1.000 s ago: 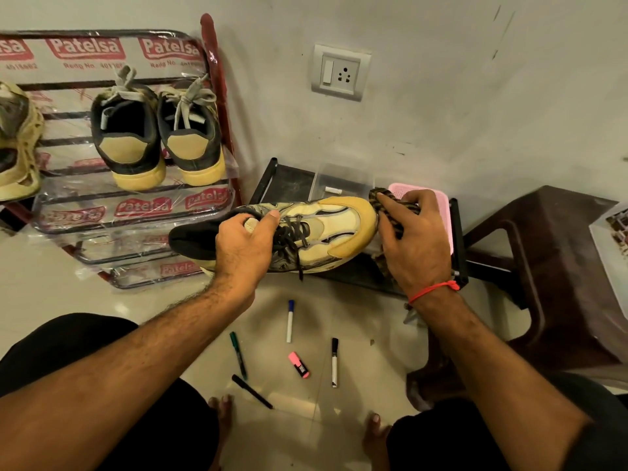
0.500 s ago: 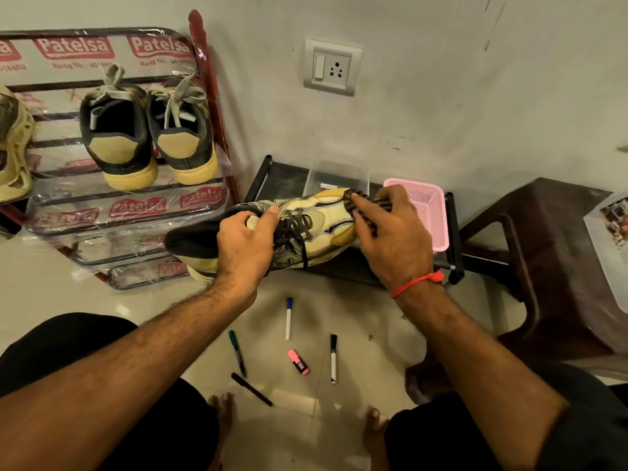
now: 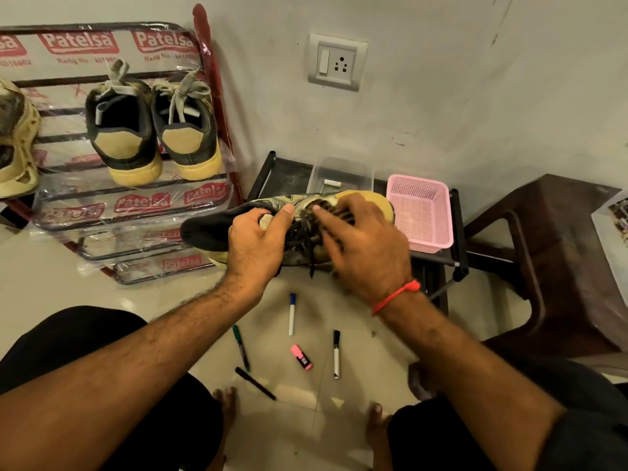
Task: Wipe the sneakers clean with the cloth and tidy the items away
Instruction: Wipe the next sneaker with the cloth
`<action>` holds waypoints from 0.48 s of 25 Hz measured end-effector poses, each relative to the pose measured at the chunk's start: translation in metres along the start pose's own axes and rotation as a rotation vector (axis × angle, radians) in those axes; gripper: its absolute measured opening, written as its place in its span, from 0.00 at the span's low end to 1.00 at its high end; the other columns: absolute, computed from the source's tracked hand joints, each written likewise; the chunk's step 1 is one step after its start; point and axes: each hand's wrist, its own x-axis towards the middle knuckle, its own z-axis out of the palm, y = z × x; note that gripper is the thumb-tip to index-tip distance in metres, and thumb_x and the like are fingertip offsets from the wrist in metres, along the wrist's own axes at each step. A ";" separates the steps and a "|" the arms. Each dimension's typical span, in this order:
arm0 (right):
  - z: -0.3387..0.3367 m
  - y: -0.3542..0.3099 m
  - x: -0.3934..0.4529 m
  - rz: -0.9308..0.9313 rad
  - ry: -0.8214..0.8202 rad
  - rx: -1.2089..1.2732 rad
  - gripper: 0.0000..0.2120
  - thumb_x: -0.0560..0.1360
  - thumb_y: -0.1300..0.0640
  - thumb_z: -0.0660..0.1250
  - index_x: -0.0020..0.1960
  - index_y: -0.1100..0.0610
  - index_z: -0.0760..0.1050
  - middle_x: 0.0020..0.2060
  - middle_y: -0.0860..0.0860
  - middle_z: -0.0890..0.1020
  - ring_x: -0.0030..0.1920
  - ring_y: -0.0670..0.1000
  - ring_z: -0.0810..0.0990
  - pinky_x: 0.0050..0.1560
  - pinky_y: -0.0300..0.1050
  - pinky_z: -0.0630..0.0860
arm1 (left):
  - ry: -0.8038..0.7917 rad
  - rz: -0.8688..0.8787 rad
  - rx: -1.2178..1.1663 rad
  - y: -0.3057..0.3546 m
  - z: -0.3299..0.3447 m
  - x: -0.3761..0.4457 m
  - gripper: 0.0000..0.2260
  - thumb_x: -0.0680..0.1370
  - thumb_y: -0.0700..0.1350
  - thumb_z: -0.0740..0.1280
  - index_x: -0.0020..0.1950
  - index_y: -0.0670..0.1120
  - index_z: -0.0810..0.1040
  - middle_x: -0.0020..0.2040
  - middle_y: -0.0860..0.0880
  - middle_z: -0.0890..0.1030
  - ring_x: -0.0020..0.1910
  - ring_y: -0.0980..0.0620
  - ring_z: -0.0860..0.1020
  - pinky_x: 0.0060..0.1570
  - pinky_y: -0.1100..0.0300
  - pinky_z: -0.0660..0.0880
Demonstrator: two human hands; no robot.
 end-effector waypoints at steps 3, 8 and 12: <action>-0.007 0.030 0.010 0.231 0.076 -0.015 0.15 0.77 0.50 0.66 0.61 0.54 0.80 0.52 0.56 0.78 0.48 0.56 0.78 0.34 0.50 0.80 | 0.009 0.020 0.018 0.001 -0.001 0.004 0.13 0.80 0.52 0.69 0.41 0.44 0.81 0.37 0.45 0.85 0.38 0.44 0.84 0.37 0.43 0.83; 0.010 -0.006 -0.007 -0.033 0.003 0.003 0.18 0.78 0.50 0.61 0.63 0.56 0.79 0.52 0.57 0.79 0.48 0.56 0.79 0.35 0.48 0.80 | 0.024 -0.072 -0.033 -0.002 -0.001 0.005 0.13 0.80 0.51 0.70 0.41 0.43 0.80 0.39 0.41 0.84 0.43 0.39 0.84 0.42 0.37 0.82; 0.001 0.029 0.009 0.276 0.068 -0.020 0.15 0.78 0.51 0.66 0.62 0.55 0.80 0.52 0.57 0.77 0.48 0.56 0.78 0.34 0.51 0.81 | 0.012 0.022 0.042 0.001 -0.003 0.006 0.13 0.80 0.51 0.69 0.40 0.44 0.80 0.36 0.45 0.84 0.38 0.45 0.84 0.39 0.42 0.83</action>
